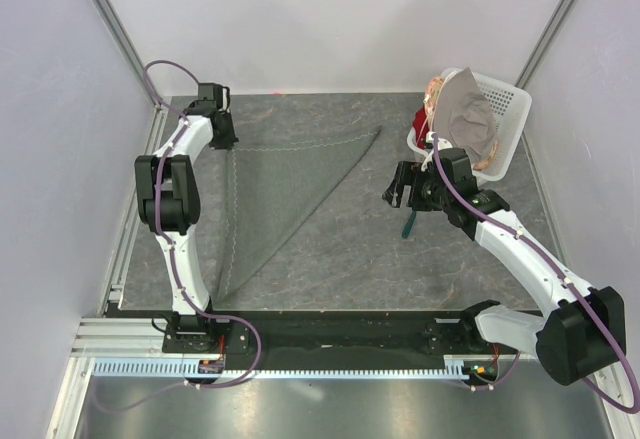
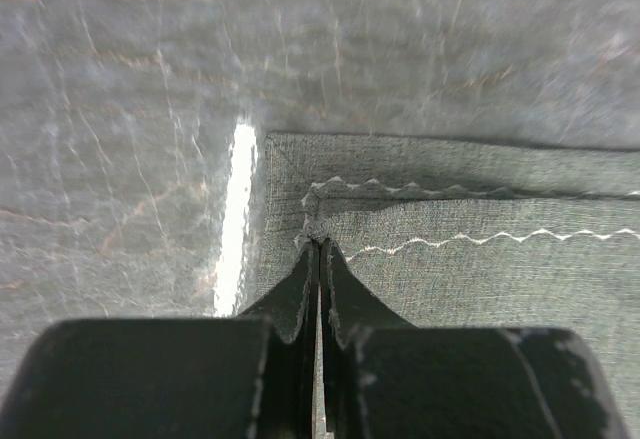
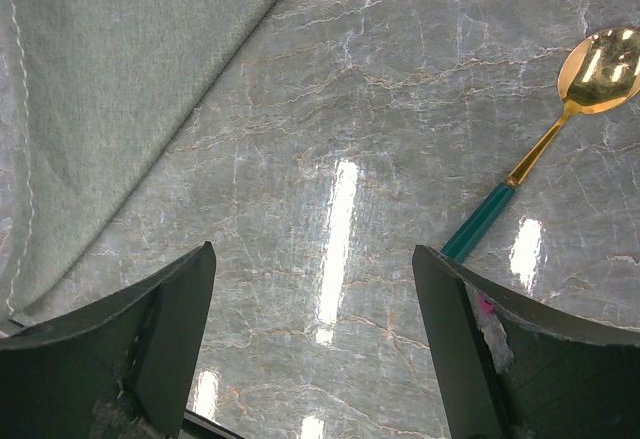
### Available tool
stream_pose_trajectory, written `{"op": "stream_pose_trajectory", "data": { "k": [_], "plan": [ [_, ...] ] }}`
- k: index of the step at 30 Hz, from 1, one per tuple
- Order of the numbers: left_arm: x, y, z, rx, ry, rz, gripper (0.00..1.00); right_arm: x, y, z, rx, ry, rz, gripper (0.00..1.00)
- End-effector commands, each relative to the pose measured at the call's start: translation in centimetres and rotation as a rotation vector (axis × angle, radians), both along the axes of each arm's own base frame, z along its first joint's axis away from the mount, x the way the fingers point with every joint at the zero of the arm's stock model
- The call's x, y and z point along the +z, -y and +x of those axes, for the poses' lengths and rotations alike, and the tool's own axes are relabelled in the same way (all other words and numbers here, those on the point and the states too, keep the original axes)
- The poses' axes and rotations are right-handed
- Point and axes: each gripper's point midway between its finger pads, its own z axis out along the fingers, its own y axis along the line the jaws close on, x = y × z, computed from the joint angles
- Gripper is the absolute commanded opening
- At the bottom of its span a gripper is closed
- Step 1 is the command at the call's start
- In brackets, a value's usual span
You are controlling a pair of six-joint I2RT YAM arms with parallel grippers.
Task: Fold the napkin, place the utensils inside, and roll it up
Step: Fold the napkin
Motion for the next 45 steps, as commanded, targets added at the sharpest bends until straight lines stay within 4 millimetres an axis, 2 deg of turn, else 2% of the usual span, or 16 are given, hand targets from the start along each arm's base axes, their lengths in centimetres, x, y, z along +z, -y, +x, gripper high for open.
{"op": "stream_pose_trajectory", "data": {
  "k": [1, 8, 9, 17, 24, 29, 35, 38, 39, 41, 42, 44, 45],
  "plan": [
    [2.0, -1.0, 2.2, -0.019, 0.065, 0.046, 0.02, 0.8, 0.1, -0.1, -0.012, 0.017, 0.013, 0.89],
    [1.6, -1.0, 2.5, -0.02, 0.053, 0.041, 0.02, 0.8, 0.3, -0.1, -0.019, 0.014, 0.012, 0.89],
    [1.7, -2.5, 2.5, 0.008, 0.054, 0.04, 0.02, 0.7, 0.3, -0.1, -0.019, 0.013, 0.011, 0.89],
    [1.1, -3.3, 2.7, 0.016, 0.046, 0.038, 0.02, 0.7, 0.2, -0.1, -0.018, 0.012, 0.012, 0.89],
    [0.7, -3.2, 3.2, 0.0, 0.046, 0.033, 0.02, 0.5, 0.1, -0.1, -0.015, 0.006, 0.013, 0.89],
    [-0.6, -3.1, 3.3, -0.013, 0.026, 0.03, 0.02, 0.5, 0.2, -0.2, -0.017, 0.002, 0.012, 0.89],
    [-1.1, -3.1, 3.5, -0.013, 0.02, 0.027, 0.02, 0.5, 0.4, -0.1, -0.025, 0.005, 0.006, 0.89],
    [-0.5, -2.9, 3.7, -0.016, 0.032, 0.02, 0.16, 0.1, 0.4, -0.1, -0.029, -0.005, 0.002, 0.89],
    [-0.2, -2.8, 3.8, -0.021, 0.039, 0.014, 0.31, 0.0, 0.5, -0.1, -0.031, -0.006, -0.001, 0.89],
    [0.4, -2.7, 4.0, -0.025, 0.053, 0.01, 0.48, 0.1, 0.6, 0.0, -0.041, -0.004, -0.003, 0.89],
    [1.2, -2.6, 4.0, -0.028, 0.067, 0.005, 0.61, 0.1, 0.8, 0.1, -0.051, -0.002, -0.008, 0.89],
    [2.3, -2.3, 4.2, -0.033, 0.089, 0.001, 0.74, 0.0, 1.1, 0.1, -0.072, -0.004, -0.016, 0.89],
    [3.7, -2.2, 4.2, -0.034, 0.113, 0.002, 0.77, -0.1, 1.6, 0.1, -0.094, -0.008, -0.035, 0.89]
  ]
}}
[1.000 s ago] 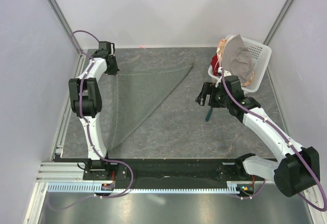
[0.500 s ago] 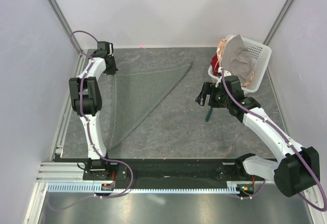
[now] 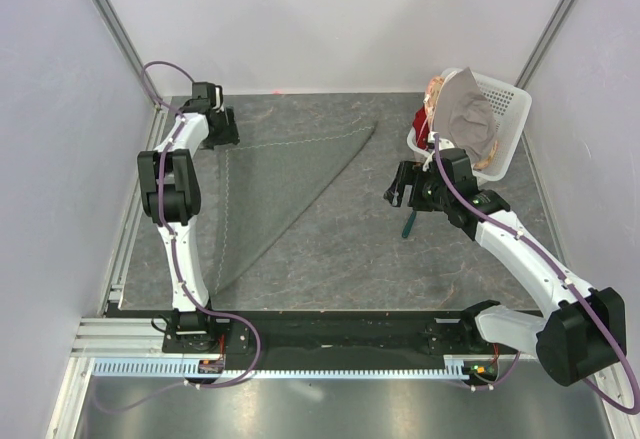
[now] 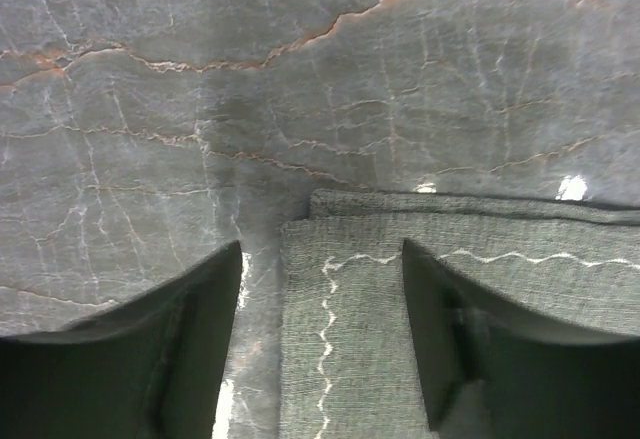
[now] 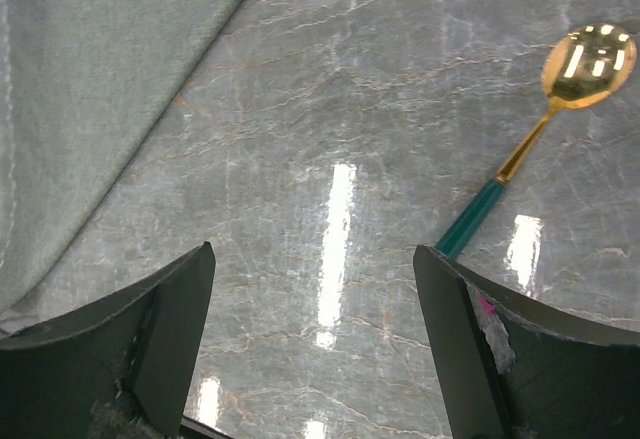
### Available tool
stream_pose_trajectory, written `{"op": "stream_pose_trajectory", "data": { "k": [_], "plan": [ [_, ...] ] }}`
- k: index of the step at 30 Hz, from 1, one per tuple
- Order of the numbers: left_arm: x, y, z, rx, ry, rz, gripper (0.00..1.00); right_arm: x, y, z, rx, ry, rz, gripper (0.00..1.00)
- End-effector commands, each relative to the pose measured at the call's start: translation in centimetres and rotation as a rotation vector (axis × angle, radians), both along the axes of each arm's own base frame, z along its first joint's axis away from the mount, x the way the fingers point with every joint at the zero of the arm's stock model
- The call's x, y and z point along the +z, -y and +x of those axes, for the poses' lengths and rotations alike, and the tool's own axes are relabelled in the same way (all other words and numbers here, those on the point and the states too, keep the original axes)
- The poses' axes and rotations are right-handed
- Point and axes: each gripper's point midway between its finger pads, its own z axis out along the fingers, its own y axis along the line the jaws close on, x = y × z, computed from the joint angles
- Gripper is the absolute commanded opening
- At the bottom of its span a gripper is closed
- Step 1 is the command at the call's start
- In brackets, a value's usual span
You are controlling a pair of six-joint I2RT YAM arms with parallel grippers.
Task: Fold the napkin, place the utensils inside, and roll it up
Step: Fold the napkin, then grab a utensil with the right arm
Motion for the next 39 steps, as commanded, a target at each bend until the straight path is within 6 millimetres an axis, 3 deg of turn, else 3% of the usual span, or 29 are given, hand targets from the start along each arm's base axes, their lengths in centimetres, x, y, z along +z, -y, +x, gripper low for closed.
{"op": "stream_pose_trajectory", "data": {
  "k": [1, 6, 7, 9, 10, 14, 15, 16, 17, 19, 21, 22, 25, 29, 32, 36, 37, 39],
  "plan": [
    [6.5, 0.5, 1.4, -0.034, 0.132, 0.002, 0.79, -0.3, 1.6, 0.0, -0.085, -0.015, -0.041, 0.89],
    [11.6, 1.0, 0.3, -0.045, 0.212, 0.049, 0.86, -3.2, 3.6, -0.4, -0.17, -0.086, -0.127, 0.89],
    [13.6, 3.4, -0.6, -0.088, 0.242, 0.049, 0.87, -3.6, 3.8, -0.4, -0.182, -0.095, -0.138, 0.89],
    [15.2, 4.8, -1.6, -0.105, 0.268, 0.044, 0.87, -5.1, 4.4, -0.8, -0.206, -0.134, -0.164, 0.89],
    [17.0, 6.2, -2.8, -0.127, 0.296, 0.031, 0.87, -5.9, 4.7, -0.8, -0.213, -0.155, -0.177, 0.89],
    [19.0, 10.4, -7.0, -0.206, 0.321, -0.039, 0.87, -7.8, 4.7, -0.7, -0.224, -0.203, -0.196, 0.87],
    [18.9, 11.2, -7.9, -0.214, 0.316, -0.056, 0.87, -8.0, 4.7, -0.5, -0.228, -0.208, -0.197, 0.84],
    [17.5, 12.3, -9.3, -0.237, 0.279, -0.068, 0.87, -8.6, 4.7, -0.5, -0.229, -0.227, -0.203, 0.83],
    [18.4, 13.1, -10.4, -0.254, 0.297, -0.091, 0.87, -8.9, 4.7, -0.4, -0.233, -0.234, -0.205, 0.82],
    [16.8, 14.7, -12.6, -0.268, 0.255, -0.118, 0.87, -9.7, 4.5, 0.0, -0.24, -0.248, -0.208, 0.77],
    [17.0, 16.0, -14.2, -0.233, 0.258, -0.147, 0.87, -10.2, 4.4, 0.5, -0.25, -0.256, -0.21, 0.73],
    [16.1, 16.2, -15.0, -0.227, 0.235, -0.149, 0.87, -11.1, 4.5, 0.5, -0.257, -0.28, -0.218, 0.71],
    [16.2, 16.2, -16.4, -0.194, 0.241, -0.149, 0.88, -12.3, 4.3, 0.9, -0.27, -0.309, -0.224, 0.65],
    [16.6, 15.2, -16.8, -0.175, 0.265, -0.111, 0.88, -13.2, 4.5, 1.4, -0.3, -0.328, -0.241, 0.57],
    [17.2, 15.6, -17.0, -0.208, 0.274, -0.12, 0.88, -14.0, 4.7, 1.4, -0.316, -0.346, -0.253, 0.49],
    [17.6, 16.4, -17.4, -0.25, 0.274, -0.159, 0.88, -15.3, 4.2, 1.1, -0.291, -0.394, -0.252, 0.21],
    [17.6, 16.5, -17.4, -0.257, 0.275, -0.162, 0.88, -15.4, 3.9, 1.0, -0.281, -0.404, -0.242, 0.04],
    [18.1, 16.6, -17.7, -0.265, 0.282, -0.172, 0.88, -15.4, 3.0, 0.7, -0.258, -0.417, -0.214, 0.0]
  ]
}}
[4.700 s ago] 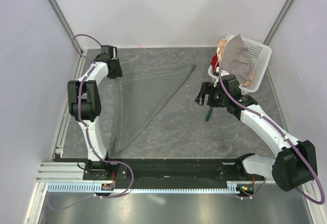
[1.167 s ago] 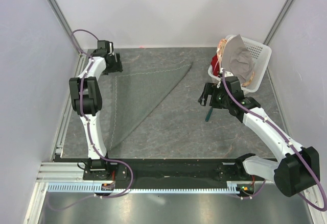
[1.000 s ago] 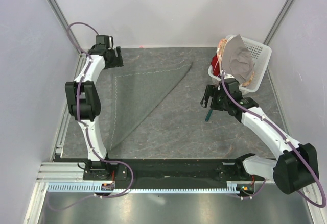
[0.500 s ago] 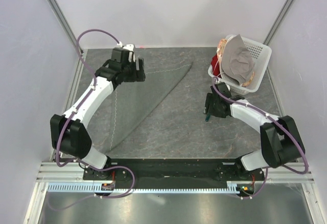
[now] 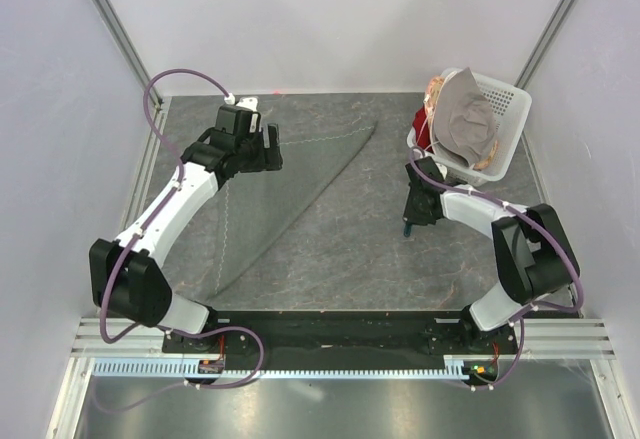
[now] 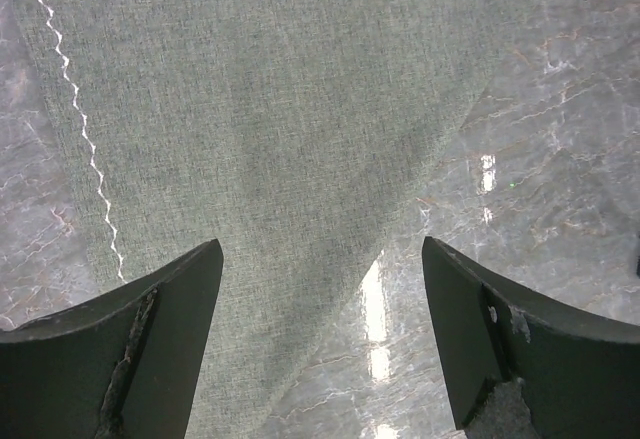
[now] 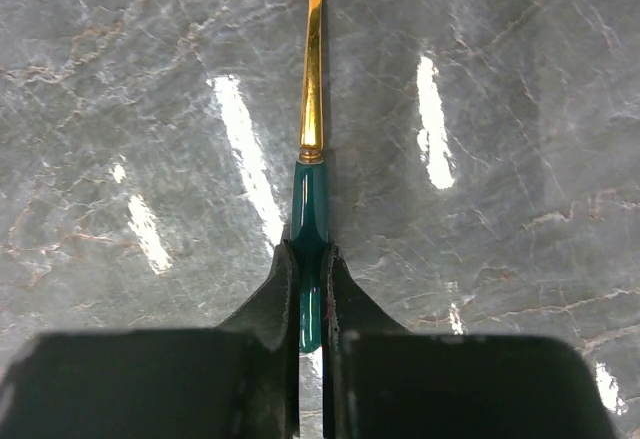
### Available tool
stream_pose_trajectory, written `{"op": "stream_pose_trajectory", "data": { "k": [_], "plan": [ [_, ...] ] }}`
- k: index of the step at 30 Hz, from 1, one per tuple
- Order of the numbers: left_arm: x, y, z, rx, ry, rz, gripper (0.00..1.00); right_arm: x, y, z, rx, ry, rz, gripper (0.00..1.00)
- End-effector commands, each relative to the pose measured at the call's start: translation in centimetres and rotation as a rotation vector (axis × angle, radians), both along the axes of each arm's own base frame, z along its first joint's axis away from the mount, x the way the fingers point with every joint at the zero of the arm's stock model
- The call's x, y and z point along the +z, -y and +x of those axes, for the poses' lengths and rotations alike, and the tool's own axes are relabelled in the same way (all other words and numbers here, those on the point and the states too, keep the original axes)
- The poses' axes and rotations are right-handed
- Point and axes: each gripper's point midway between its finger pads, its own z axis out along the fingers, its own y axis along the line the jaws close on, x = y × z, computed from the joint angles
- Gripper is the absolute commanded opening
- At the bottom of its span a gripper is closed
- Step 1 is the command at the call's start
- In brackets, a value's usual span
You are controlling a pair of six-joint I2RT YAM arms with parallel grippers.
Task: Fold the napkin, place the utensils inside, and roll it up
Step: Grab a utensil with the right arm, then place the utensil onto the napkin
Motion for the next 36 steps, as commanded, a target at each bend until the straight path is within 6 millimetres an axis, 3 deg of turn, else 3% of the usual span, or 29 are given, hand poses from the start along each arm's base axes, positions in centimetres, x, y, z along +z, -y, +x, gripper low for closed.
{"op": "stream_pose_trajectory", "data": {
  "k": [1, 4, 8, 11, 13, 15, 16, 18, 19, 20, 22, 23, 24, 26, 28, 29, 30, 31, 36],
  "plan": [
    [2.7, 0.6, 0.0, -0.021, 0.067, -0.054, 0.88, -0.9, -2.0, -0.1, 0.017, -0.031, 0.069, 0.0],
    [2.9, 0.8, -0.2, -0.03, 0.07, -0.064, 0.88, 0.6, -4.7, -0.4, 0.034, -0.004, 0.137, 0.0],
    [3.2, 1.1, -0.4, -0.041, 0.071, -0.081, 0.88, 4.4, -10.7, -1.1, 0.063, 0.092, 0.246, 0.0],
    [3.6, 1.5, -0.6, -0.057, 0.076, -0.098, 0.88, 7.7, -15.0, -0.7, 0.011, 0.209, 0.364, 0.0],
    [3.8, 1.4, -0.6, -0.053, 0.082, -0.099, 0.88, 10.0, -17.1, 0.6, -0.069, 0.287, 0.442, 0.0],
    [4.0, 1.2, -0.6, -0.048, 0.088, -0.095, 0.88, 10.4, -19.2, 0.8, -0.075, 0.311, 0.445, 0.0],
    [4.1, 1.1, -0.6, -0.045, 0.093, -0.096, 0.88, 12.0, -20.7, 1.7, -0.089, 0.339, 0.478, 0.0],
    [4.4, 1.1, -0.7, -0.047, 0.099, -0.098, 0.88, 10.5, -22.9, 2.0, -0.082, 0.311, 0.461, 0.0],
    [4.5, 1.1, -0.7, -0.045, 0.102, -0.099, 0.88, 11.9, -24.4, 2.9, -0.094, 0.323, 0.507, 0.0],
    [4.5, 1.1, -0.7, -0.045, 0.1, -0.098, 0.88, 10.2, -25.7, 2.8, -0.091, 0.29, 0.495, 0.0],
    [4.6, 1.0, -0.8, -0.044, 0.104, -0.097, 0.88, 11.1, -28.0, 3.7, -0.1, 0.295, 0.538, 0.0],
    [4.7, 1.0, -0.8, -0.044, 0.107, -0.099, 0.88, 9.6, -29.1, 3.4, -0.095, 0.277, 0.52, 0.0],
    [4.8, 1.0, -0.8, -0.045, 0.11, -0.099, 0.88, 10.3, -30.1, 3.9, -0.102, 0.294, 0.535, 0.0],
    [4.9, 0.5, -0.6, -0.023, 0.117, -0.084, 0.88, 9.0, -31.2, 4.1, -0.142, 0.279, 0.544, 0.0],
    [4.9, 0.4, -0.6, -0.022, 0.119, -0.084, 0.88, 9.0, -32.2, 4.4, -0.153, 0.271, 0.557, 0.0],
    [5.0, 0.5, -0.6, -0.024, 0.121, -0.087, 0.88, 7.8, -32.6, 4.5, -0.157, 0.251, 0.549, 0.0],
    [5.1, 0.5, -0.7, -0.026, 0.122, -0.088, 0.88, 8.1, -33.1, 4.7, -0.169, 0.243, 0.562, 0.0],
    [5.1, 0.5, -0.6, -0.024, 0.121, -0.091, 0.88, 7.2, -33.2, 4.7, -0.181, 0.224, 0.551, 0.0],
    [5.0, 0.4, -0.6, -0.024, 0.118, -0.097, 0.88, 6.4, -33.6, 4.5, -0.222, 0.204, 0.558, 0.0]
  ]
}}
